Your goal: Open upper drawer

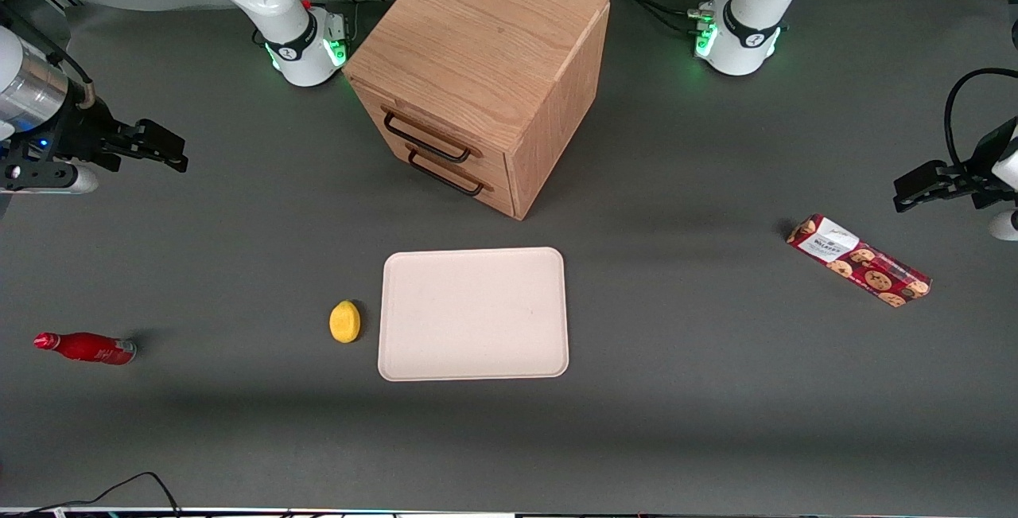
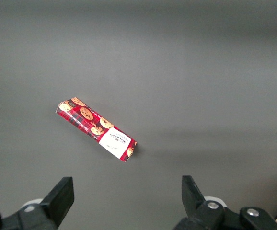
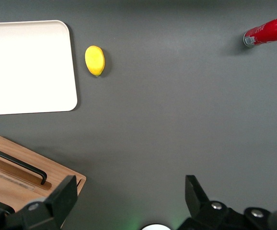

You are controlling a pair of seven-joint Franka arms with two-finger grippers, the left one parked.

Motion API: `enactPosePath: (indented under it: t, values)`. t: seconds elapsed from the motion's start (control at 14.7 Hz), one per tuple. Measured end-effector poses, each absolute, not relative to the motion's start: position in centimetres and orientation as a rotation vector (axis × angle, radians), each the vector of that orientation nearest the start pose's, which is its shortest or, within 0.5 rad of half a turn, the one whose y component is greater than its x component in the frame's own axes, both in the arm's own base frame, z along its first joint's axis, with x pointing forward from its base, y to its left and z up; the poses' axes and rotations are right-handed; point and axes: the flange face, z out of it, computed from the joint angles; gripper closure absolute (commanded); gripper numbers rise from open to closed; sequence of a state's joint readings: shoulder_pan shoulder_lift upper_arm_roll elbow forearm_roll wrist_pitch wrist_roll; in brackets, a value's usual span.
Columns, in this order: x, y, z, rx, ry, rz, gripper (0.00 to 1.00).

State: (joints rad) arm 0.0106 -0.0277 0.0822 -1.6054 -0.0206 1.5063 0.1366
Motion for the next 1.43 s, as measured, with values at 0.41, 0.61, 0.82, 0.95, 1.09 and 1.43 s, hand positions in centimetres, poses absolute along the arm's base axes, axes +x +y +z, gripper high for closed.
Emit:
enactPosePath:
  t: [0.41, 0.61, 0.82, 0.95, 1.09, 1.43]
  values:
    - [53.7, 4.6, 62.1, -3.169, 0.029, 0.101, 0.00]
    - [53.7, 4.6, 62.5, -3.168, 0.030, 0.085, 0.00]
    - [53.6, 4.6, 62.7, -3.169, 0.030, 0.089, 0.00]
    - [53.5, 4.8, 62.7, -3.169, 0.023, 0.105, 0.00]
    - [53.0, 6.6, 62.7, -3.166, -0.034, 0.131, 0.00]
    - [49.2, 20.7, 62.2, -3.115, -0.447, 0.176, 0.00]
